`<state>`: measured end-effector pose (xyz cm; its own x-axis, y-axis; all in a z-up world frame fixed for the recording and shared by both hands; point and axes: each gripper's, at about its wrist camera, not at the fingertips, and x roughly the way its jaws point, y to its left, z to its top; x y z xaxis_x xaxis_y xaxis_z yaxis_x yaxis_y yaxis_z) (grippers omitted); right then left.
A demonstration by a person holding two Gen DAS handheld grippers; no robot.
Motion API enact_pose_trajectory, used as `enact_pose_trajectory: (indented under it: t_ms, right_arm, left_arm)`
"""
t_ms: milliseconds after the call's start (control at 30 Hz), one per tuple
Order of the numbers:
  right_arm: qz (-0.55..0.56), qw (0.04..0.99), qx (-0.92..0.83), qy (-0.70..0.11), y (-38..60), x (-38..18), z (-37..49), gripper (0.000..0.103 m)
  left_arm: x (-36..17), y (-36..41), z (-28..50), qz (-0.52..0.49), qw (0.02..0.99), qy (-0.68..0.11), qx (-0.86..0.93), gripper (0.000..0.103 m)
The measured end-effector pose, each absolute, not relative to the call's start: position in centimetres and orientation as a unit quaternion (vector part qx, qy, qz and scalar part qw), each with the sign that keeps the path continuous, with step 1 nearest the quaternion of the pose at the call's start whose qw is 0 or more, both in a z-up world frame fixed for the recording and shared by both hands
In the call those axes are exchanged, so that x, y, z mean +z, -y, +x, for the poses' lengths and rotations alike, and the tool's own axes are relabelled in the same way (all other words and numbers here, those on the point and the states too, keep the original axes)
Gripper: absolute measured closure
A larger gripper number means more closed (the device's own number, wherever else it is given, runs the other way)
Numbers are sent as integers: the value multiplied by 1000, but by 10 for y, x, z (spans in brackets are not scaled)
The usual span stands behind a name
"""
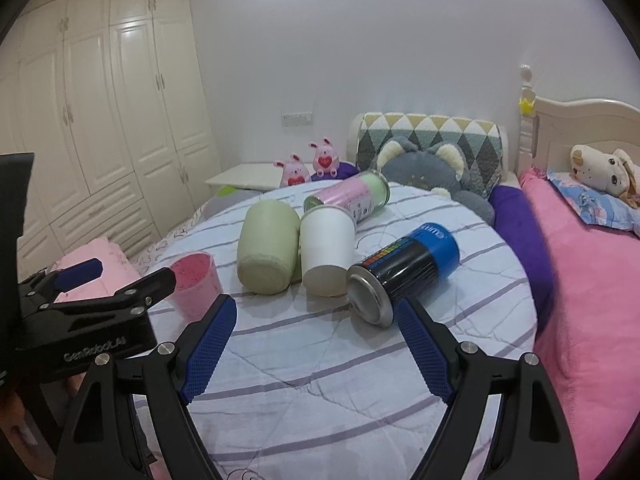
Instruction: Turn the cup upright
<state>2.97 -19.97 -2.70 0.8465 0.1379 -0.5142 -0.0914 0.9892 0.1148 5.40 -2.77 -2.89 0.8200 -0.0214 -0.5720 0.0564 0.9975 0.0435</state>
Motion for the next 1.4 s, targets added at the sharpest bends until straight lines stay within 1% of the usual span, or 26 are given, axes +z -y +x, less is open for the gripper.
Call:
enact_pose_trajectory:
  t_ms: [467, 867, 1400]
  right_arm:
    - [24, 971, 72, -225, 192, -5, -6, 19]
    - [11, 977, 82, -196, 189, 6, -26, 19]
    - [19, 978, 77, -194, 202, 2, -29, 19]
  left_arm:
    - [-2, 26, -1, 27, 969, -246, -7, 0]
    - [9, 29, -23, 35, 978, -204, 11, 0]
    - [6, 38, -26, 37, 977, -211, 0, 0]
